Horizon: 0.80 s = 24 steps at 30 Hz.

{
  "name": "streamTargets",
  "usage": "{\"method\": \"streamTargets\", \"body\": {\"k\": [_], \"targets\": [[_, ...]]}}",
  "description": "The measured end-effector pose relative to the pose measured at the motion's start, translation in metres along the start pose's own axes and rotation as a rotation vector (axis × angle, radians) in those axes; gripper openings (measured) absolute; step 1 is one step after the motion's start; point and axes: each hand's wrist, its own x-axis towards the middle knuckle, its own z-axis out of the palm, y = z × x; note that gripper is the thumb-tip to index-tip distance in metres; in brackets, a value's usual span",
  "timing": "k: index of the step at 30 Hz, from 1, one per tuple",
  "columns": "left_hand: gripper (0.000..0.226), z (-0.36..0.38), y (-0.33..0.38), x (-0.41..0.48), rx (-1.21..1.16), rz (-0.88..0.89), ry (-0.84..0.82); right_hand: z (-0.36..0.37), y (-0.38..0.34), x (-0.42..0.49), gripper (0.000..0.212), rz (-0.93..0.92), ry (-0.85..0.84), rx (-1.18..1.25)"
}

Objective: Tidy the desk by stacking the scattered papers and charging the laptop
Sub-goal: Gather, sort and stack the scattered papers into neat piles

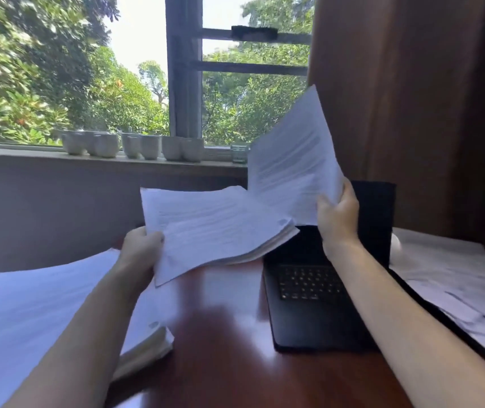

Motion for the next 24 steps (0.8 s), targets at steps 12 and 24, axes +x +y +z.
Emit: {"method": "streamTargets", "body": {"k": [12, 24], "targets": [[0.031, 0.050, -0.053, -0.112, 0.095, -0.141, -0.213, -0.114, -0.001, -0.029, 0.043, 0.290, 0.202, 0.280], [0.026, 0.101, -0.086, -0.135, 0.085, -0.238, -0.468, -0.160, 0.039, -0.114, 0.045, 0.627, -0.086, 0.301]]}}
